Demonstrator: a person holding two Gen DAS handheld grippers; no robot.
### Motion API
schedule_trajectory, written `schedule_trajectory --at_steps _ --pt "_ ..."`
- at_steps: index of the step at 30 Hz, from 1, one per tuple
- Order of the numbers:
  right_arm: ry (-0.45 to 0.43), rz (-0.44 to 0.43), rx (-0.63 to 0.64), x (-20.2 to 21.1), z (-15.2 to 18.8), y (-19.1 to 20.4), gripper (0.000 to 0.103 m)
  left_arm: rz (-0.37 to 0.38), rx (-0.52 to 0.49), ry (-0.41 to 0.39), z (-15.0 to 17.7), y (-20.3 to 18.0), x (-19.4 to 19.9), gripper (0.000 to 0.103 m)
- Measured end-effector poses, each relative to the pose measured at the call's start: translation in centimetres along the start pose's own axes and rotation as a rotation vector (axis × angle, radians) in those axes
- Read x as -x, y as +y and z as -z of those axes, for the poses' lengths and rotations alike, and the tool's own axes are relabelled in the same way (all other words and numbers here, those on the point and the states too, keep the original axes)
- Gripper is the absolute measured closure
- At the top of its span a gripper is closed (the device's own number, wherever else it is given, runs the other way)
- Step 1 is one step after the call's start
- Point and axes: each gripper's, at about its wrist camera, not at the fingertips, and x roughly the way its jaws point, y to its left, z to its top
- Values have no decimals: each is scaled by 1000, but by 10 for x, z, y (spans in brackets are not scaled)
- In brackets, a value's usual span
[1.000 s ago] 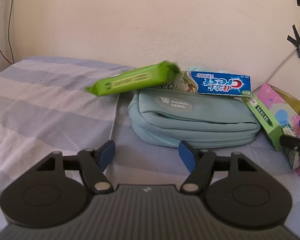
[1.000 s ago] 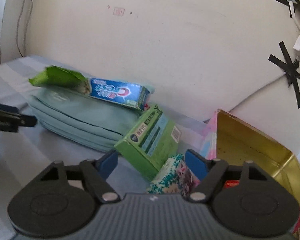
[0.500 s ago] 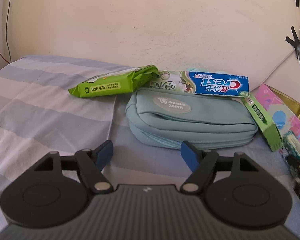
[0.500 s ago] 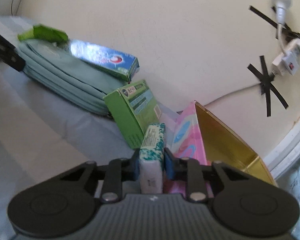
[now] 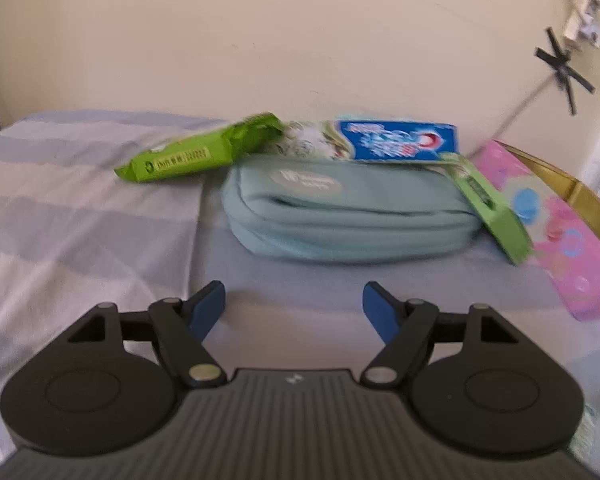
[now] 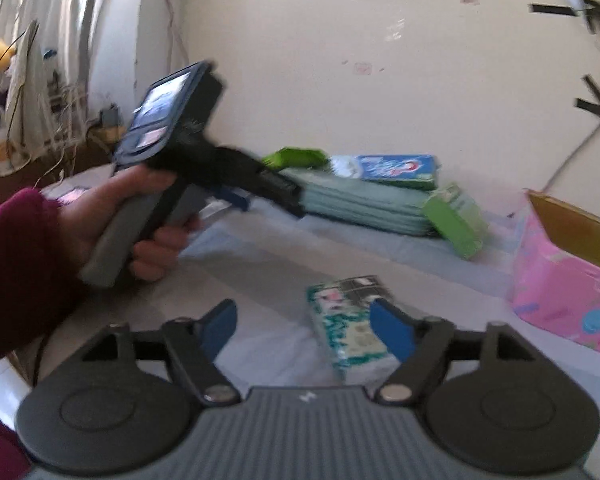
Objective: Organize objects
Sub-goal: 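Grasp the patterned tissue pack with the left tool, then carry the tissue pack into the pink tin and release it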
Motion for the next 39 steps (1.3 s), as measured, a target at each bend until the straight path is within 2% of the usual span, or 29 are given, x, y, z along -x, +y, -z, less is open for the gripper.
schedule_trajectory --at_steps 2,7,11,12,14,15,16,19,22,26,30,33,39 --pt "15 36 -13 -2 3 -8 24 75 4 12 6 -6 13 26" --pt "78 42 -64 -11 10 -27 23 260 -121 17 22 -43 45 27" --pt "125 27 -81 -18 15 -32 23 385 -193 54 29 -69 44 27" --pt "139 18 -89 -21 16 -35 26 405 -201 74 32 -74 40 29" --pt "142 -1 -107 -22 18 -40 32 421 -216 133 38 -83 29 40" --pt "139 -4 -107 -21 20 -41 40 429 -217 168 42 -86 24 44" --pt "134 -10 -106 -21 20 -42 43 434 -213 156 44 -87 25 45" --pt "114 -18 -131 -15 23 -45 44 437 -237 175 44 -96 28 46" --pt "57 11 -140 -3 23 -53 44 441 -275 155 35 -112 33 46" --pt "-51 119 -138 18 16 -78 44 470 -359 93 10 -158 37 46" --pt "-133 253 -142 36 6 -121 44 501 -448 25 -18 -222 29 45" --pt "-158 313 -174 37 0 -163 44 514 -492 -8 -36 -267 13 44" --pt "-78 271 -307 11 -6 -245 44 462 -541 25 -50 -337 -38 41"
